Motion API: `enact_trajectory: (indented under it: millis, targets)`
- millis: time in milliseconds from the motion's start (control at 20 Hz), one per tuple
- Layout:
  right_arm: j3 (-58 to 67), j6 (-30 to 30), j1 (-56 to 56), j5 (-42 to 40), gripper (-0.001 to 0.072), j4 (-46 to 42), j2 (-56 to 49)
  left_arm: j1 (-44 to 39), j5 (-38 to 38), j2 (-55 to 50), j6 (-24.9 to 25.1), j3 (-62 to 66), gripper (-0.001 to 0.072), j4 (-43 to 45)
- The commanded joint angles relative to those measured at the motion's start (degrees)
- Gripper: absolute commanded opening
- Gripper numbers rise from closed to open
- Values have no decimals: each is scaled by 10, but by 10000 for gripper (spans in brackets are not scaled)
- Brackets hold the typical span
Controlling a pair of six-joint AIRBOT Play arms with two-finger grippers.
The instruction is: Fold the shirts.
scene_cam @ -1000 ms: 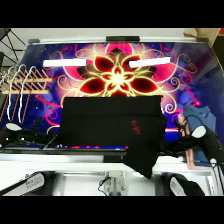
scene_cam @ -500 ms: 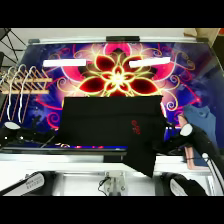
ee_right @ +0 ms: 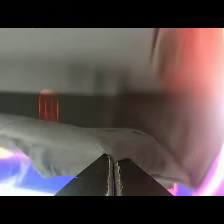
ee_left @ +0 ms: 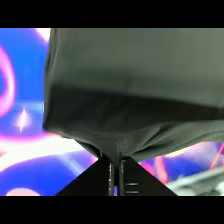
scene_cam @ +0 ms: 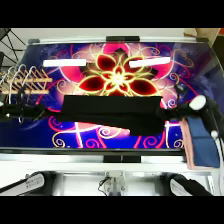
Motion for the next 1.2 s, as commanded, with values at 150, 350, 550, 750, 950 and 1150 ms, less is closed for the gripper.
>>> enact_trajectory:
  millis: [150, 350, 550, 750, 950, 1150]
  targets:
    - [207, 30, 0, -62, 55, 7, -200, -46, 24, -168, -80, 167, 35, -17]
    - [240, 44, 0, -78, 56, 6, -266, -89, 49, -250, -90, 217, 35, -16]
    - [240, 53, 0, -88, 159, 7, -283, -96, 65, -300, -146, 219, 192, -16]
    - [252, -45, -15, 4, 679, -3, -265, -76, 0, -304, -128, 239, 577, -16]
    - [259, -57, -58, 93, 680, -42, -273, -60, -72, -285, -129, 292, 573, -16]
    - [259, -85, -58, 95, 697, 26, -308, -78, -73, -237, -121, 293, 524, -16]
